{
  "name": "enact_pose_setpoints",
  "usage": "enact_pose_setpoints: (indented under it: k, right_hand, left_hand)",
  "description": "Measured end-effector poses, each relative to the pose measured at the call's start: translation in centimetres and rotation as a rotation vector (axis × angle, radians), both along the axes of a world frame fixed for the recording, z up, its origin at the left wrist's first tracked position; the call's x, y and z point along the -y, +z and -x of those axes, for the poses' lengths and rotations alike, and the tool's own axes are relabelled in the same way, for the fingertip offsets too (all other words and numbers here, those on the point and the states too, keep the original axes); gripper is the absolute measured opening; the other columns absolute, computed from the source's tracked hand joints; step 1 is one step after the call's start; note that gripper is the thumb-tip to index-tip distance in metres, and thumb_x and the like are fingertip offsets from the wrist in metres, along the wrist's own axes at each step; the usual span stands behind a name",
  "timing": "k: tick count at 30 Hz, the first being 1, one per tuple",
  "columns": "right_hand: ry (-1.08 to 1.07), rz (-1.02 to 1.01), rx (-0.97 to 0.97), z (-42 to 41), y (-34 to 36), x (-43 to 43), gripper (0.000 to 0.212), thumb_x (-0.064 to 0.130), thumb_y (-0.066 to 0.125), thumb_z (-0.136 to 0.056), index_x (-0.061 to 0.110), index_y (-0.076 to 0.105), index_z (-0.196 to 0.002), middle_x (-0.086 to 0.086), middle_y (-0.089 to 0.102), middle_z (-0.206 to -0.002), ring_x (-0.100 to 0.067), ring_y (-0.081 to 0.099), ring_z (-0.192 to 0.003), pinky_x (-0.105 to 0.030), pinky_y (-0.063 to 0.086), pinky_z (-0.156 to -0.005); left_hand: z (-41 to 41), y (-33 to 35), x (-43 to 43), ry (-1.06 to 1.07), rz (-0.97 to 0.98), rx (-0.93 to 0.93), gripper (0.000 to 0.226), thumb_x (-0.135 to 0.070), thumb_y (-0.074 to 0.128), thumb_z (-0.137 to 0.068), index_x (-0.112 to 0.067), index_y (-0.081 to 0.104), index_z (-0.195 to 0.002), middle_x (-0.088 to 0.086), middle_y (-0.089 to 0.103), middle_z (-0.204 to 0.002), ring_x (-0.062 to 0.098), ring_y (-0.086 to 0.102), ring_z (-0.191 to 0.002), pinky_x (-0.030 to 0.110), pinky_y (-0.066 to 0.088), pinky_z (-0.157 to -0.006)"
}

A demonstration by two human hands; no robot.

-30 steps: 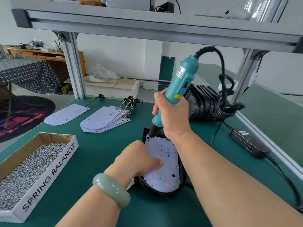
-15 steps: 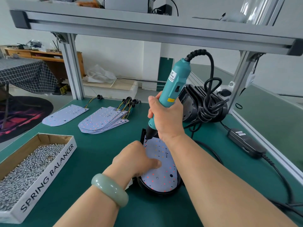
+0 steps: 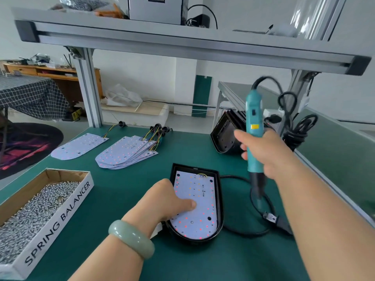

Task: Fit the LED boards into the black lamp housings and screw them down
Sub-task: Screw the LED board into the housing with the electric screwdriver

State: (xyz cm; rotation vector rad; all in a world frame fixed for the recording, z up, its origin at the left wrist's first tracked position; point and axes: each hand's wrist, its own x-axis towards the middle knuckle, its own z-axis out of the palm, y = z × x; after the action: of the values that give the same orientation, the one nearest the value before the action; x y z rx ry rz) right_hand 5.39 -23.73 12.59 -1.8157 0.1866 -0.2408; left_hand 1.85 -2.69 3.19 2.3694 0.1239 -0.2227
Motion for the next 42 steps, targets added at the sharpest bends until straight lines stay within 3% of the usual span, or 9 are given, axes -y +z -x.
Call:
enact_pose_setpoints:
  k: [9,15,19,23,26,30,34,37,42]
  right_hand:
    - [-0.069,1.097,-0.522,1.1,-5.7,6.8,0.041,0.031,0.064,-0.089,0.007,0.050,-0.120,-0.014,0.061,-0.112,-0.029,0.057,-0.094,-0.029,0.041,-0.072]
    - [-0.251,1.203,-0.329,1.8,-7.1,5.9,0.063,0.042,0.063,-0.087,0.014,0.034,-0.135,-0.013,0.044,-0.133,-0.032,0.043,-0.119,-0.040,0.042,-0.093]
    - [0.035,1.023,-0.097,3.8,-6.5,2.2,0.072,0.059,0.056,-0.083,0.021,0.040,-0.142,-0.003,0.046,-0.142,-0.025,0.042,-0.129,-0.036,0.038,-0.101]
    - [0.484,1.151,-0.369,5.0,-7.9,-0.1,0.146,0.090,0.054,-0.033,0.036,-0.013,-0.150,0.000,-0.011,-0.161,-0.026,-0.018,-0.147,-0.046,-0.002,-0.118]
    - [0.482,1.231,-0.381,3.3,-9.4,-0.6,0.157,0.086,0.063,-0.023,0.045,-0.038,-0.136,0.004,-0.047,-0.147,-0.029,-0.049,-0.130,-0.054,-0.025,-0.105]
    - [0.401,1.147,-0.531,0.5,-8.3,0.2,0.152,0.084,0.070,-0.034,0.043,-0.026,-0.144,-0.001,-0.027,-0.158,-0.037,-0.021,-0.145,-0.057,-0.003,-0.115]
    - [0.307,1.244,-0.366,0.1,-8.2,-0.9,0.104,0.090,0.059,-0.050,0.030,0.041,-0.134,-0.001,0.046,-0.134,-0.024,0.042,-0.124,-0.040,0.031,-0.095]
    - [0.313,1.020,-0.242,0.7,-8.4,-2.1,0.040,0.065,0.060,-0.080,0.027,0.052,-0.089,0.006,0.060,-0.092,-0.017,0.055,-0.086,-0.031,0.036,-0.067]
    - [0.388,-0.115,-0.381,2.5,-8.0,-4.3,0.024,0.026,0.045,-0.102,0.014,0.058,-0.085,0.000,0.068,-0.067,-0.012,0.065,-0.055,-0.024,0.050,-0.051]
  left_hand:
    - [0.0,0.1,-0.2,-0.012,0.006,-0.012,0.042,-0.041,0.080,-0.068,-0.011,0.053,-0.080,0.005,0.060,-0.079,0.023,0.056,-0.070,0.034,0.049,-0.068]
    - [0.0,0.0,-0.7,0.000,-0.028,-0.013,0.043,-0.042,0.079,-0.068,-0.007,0.061,-0.083,0.009,0.069,-0.083,0.026,0.067,-0.082,0.034,0.053,-0.073]
    - [0.0,0.4,-2.1,0.097,-0.127,0.013,0.045,-0.048,0.079,-0.066,-0.012,0.054,-0.078,0.004,0.065,-0.078,0.022,0.064,-0.077,0.033,0.051,-0.069]
    - [0.3,0.2,-2.5,0.145,-0.067,0.038,0.045,-0.045,0.081,-0.066,-0.013,0.048,-0.072,0.000,0.056,-0.067,0.015,0.052,-0.061,0.026,0.038,-0.053]
    - [0.2,0.2,-2.7,0.115,-0.001,0.026,0.039,-0.039,0.081,-0.068,-0.010,0.058,-0.077,0.001,0.062,-0.070,0.018,0.057,-0.064,0.028,0.043,-0.058]
    - [0.2,-0.1,-3.2,0.043,0.072,-0.022,0.036,-0.034,0.081,-0.069,-0.007,0.068,-0.090,0.005,0.071,-0.079,0.022,0.066,-0.073,0.032,0.053,-0.072]
    - [0.0,-0.3,-2.8,0.123,0.077,0.027,0.039,-0.034,0.080,-0.070,-0.004,0.066,-0.090,0.010,0.071,-0.080,0.026,0.066,-0.074,0.034,0.052,-0.070]
    - [0.0,0.0,-2.4,0.284,0.048,0.168,0.034,-0.034,0.076,-0.074,-0.006,0.059,-0.086,0.009,0.068,-0.073,0.022,0.062,-0.065,0.030,0.049,-0.060]
    - [-0.2,0.1,-1.9,0.353,0.143,0.257,0.045,-0.037,0.075,-0.074,-0.006,0.057,-0.101,0.006,0.066,-0.093,0.027,0.062,-0.086,0.036,0.052,-0.074]
